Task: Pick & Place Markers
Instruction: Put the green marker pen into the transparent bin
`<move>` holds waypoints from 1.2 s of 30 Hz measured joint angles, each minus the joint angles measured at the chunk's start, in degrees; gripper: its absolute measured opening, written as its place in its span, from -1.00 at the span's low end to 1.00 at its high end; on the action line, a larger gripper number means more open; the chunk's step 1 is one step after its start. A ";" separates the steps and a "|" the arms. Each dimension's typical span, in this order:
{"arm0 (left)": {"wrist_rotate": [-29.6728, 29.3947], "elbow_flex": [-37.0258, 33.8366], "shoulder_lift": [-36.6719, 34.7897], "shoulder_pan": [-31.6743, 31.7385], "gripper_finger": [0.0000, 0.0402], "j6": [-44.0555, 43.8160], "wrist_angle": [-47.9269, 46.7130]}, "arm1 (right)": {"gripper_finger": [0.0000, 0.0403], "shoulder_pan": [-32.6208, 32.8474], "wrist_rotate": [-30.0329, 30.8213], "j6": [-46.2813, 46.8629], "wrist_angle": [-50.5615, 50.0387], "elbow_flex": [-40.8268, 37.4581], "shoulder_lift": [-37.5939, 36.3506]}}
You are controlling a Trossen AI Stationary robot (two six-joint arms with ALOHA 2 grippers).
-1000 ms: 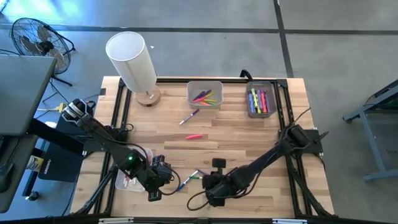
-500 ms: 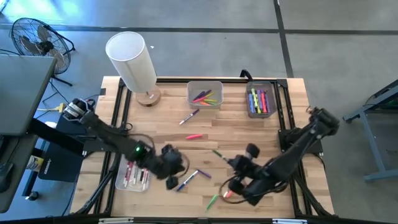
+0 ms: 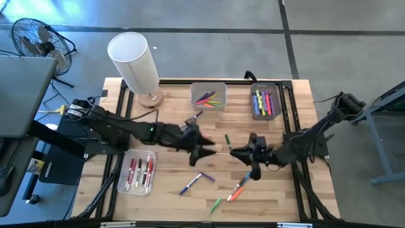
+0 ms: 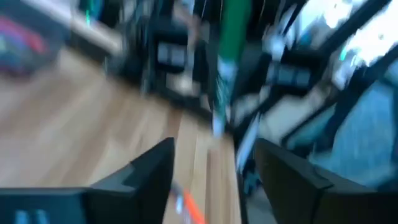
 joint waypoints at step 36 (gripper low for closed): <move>-11.77 0.02 0.47 4.22 0.16 4.45 15.07 | -0.87 -19.42 -23.57 5.71 -5.10 5.71 -0.25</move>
